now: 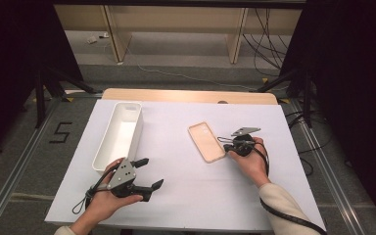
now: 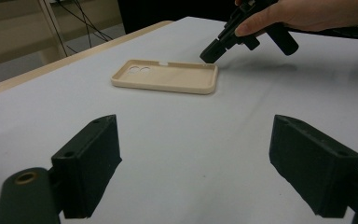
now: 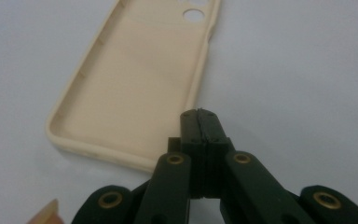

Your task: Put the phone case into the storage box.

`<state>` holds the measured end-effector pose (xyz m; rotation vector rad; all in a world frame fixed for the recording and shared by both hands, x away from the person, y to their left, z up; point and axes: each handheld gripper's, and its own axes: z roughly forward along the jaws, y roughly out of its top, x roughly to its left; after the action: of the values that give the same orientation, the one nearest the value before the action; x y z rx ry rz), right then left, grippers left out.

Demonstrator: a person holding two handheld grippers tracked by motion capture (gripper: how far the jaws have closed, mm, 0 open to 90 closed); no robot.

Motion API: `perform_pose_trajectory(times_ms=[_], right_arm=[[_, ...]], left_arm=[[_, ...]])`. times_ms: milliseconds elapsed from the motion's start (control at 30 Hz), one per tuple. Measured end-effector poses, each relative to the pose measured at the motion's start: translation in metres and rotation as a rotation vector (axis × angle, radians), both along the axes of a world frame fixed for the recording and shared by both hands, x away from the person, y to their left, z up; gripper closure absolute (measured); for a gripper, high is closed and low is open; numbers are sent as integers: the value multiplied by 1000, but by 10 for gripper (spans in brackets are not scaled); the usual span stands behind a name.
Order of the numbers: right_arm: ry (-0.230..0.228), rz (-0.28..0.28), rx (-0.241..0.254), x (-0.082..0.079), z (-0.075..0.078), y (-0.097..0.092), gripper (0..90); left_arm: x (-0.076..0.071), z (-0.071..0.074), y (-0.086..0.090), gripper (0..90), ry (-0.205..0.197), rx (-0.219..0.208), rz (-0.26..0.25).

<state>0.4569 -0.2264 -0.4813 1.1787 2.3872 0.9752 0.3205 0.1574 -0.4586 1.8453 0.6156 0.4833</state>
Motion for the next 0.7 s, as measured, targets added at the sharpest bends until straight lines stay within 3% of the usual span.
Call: perform_pose_trajectory(times_ms=[700], right_arm=[[26, 94, 8, -12, 0, 27, 900]], left_arm=[[0, 0, 0, 157, -1, -2, 1]])
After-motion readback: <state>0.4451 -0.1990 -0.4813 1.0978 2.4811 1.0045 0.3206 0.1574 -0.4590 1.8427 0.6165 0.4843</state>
